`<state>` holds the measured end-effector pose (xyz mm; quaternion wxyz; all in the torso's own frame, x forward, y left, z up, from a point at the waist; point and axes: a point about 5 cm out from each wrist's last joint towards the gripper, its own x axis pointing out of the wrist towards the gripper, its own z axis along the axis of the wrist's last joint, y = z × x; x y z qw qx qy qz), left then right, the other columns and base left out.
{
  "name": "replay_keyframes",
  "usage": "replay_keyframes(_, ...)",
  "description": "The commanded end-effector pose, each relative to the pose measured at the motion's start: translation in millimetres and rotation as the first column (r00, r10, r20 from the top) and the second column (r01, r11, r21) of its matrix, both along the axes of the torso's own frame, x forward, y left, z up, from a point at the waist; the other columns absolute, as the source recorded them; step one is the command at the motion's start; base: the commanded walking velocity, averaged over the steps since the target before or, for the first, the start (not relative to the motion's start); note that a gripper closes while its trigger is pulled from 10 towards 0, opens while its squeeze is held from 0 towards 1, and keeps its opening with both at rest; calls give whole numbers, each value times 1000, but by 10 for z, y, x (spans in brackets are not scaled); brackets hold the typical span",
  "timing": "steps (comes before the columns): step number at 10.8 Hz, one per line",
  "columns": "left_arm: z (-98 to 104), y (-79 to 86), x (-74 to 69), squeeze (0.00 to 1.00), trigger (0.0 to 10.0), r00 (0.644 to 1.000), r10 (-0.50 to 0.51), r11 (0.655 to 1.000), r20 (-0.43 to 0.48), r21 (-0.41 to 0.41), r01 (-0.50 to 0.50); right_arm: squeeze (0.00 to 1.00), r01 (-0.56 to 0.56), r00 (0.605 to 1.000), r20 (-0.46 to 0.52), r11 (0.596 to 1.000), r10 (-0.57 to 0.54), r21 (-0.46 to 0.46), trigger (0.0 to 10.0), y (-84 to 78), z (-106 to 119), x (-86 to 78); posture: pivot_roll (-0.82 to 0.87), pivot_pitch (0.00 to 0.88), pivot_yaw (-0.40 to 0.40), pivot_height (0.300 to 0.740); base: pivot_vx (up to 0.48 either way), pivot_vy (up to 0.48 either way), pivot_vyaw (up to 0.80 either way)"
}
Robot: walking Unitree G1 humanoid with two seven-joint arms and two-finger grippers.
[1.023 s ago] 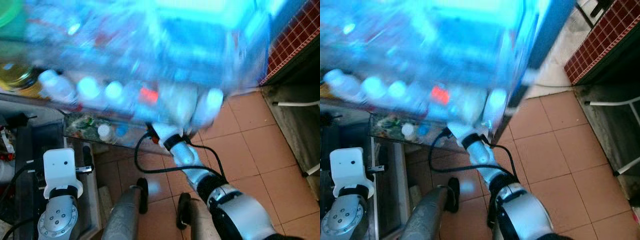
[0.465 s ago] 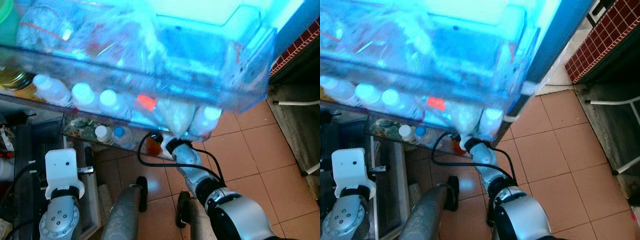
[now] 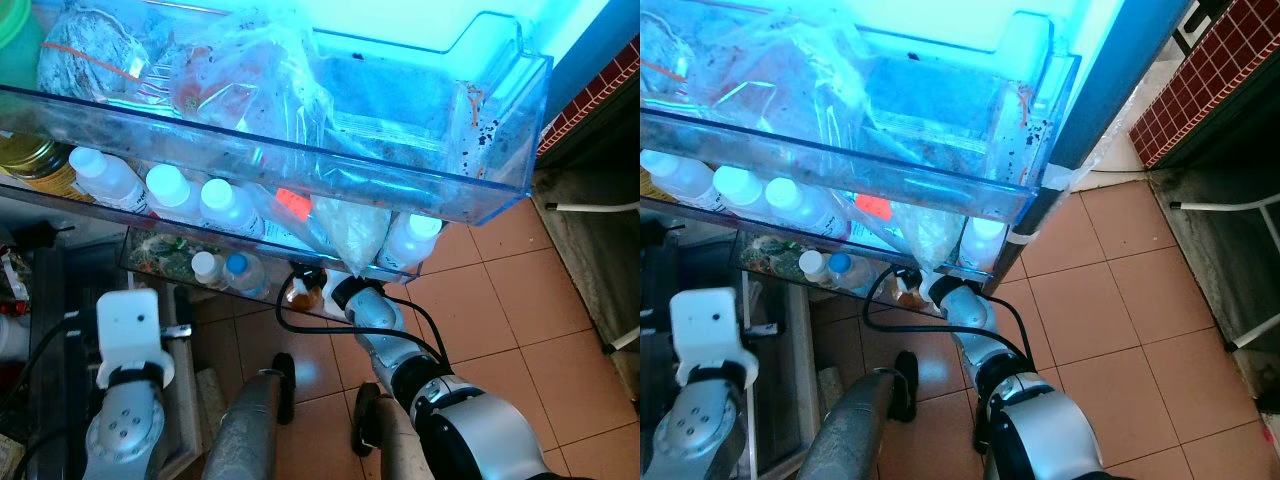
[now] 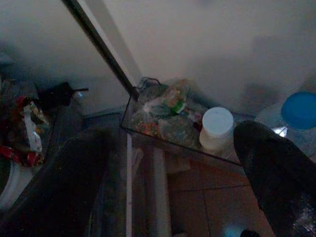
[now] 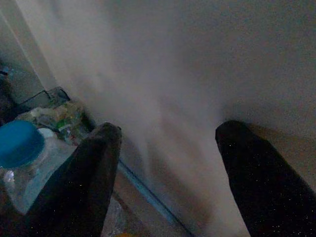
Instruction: Restocking fridge
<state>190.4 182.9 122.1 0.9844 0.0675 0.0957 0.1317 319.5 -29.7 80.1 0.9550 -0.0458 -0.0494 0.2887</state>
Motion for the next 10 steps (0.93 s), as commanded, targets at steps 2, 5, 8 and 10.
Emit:
replay_keyframes(2, -71, 9, 30, 0, 10000, 1000, -4, 1000, -18, -2, 4, 1000, -26, 999, -24, 999, 27, 44, 10000, -116, -45, -20, 309, 298, -14, 740, 0, 0, 0)
replay_keyframes(5, -108, -25, 241, 0, 10000, 999, -37, 999, 9, -9, 37, 1000, -185, 982, -26, 980, 187, 68, 10000, -274, -146, -166, 242, 232, -19, 740, 0, 0, 0)
replay_keyframes(8, -136, -121, 591, 0, 10000, 995, -89, 996, 53, -17, 90, 1000, -246, 966, 97, 967, 240, 59, 10000, -666, 67, -280, 143, 143, -9, 740, 0, 0, 0)
replay_keyframes(10, -162, -148, 708, 0, 10000, 992, -108, 994, 69, -19, 110, 1000, -269, 958, 114, 962, 263, 42, 10000, -817, 154, -489, 103, 88, 5, 740, 0, 0, 0)
